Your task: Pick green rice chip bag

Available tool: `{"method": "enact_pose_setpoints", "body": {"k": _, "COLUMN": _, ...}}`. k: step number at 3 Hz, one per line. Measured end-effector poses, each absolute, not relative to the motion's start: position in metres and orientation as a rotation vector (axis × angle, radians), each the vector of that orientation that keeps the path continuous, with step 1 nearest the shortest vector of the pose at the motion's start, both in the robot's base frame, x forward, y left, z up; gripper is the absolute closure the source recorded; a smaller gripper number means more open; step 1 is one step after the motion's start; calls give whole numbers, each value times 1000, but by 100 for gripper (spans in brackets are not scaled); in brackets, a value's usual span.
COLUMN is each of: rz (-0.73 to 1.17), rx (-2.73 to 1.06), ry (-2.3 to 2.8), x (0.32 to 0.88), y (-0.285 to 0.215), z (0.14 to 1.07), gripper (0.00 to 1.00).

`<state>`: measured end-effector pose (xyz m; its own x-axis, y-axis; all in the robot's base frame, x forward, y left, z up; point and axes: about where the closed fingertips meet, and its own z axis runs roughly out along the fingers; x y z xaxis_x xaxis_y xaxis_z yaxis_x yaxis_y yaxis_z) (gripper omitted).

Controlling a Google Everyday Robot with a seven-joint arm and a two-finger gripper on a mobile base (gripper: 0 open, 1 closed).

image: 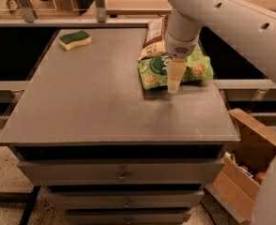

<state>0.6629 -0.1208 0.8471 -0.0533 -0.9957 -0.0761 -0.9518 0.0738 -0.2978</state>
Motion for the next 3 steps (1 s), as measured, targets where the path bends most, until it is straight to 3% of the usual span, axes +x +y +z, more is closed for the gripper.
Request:
{"method": "enact_pose_setpoints", "body": {"k": 1, "rz": -251, "rx": -1991, "ry": 2077, "x": 671, "y": -118, "z": 835, "gripper": 17}}
{"method": "enact_pose_setpoints", "body": {"k": 3, "rz": -244, "rx": -2013, "ry": 2052, "x": 666, "y": -118, "z": 833, "gripper": 64}}
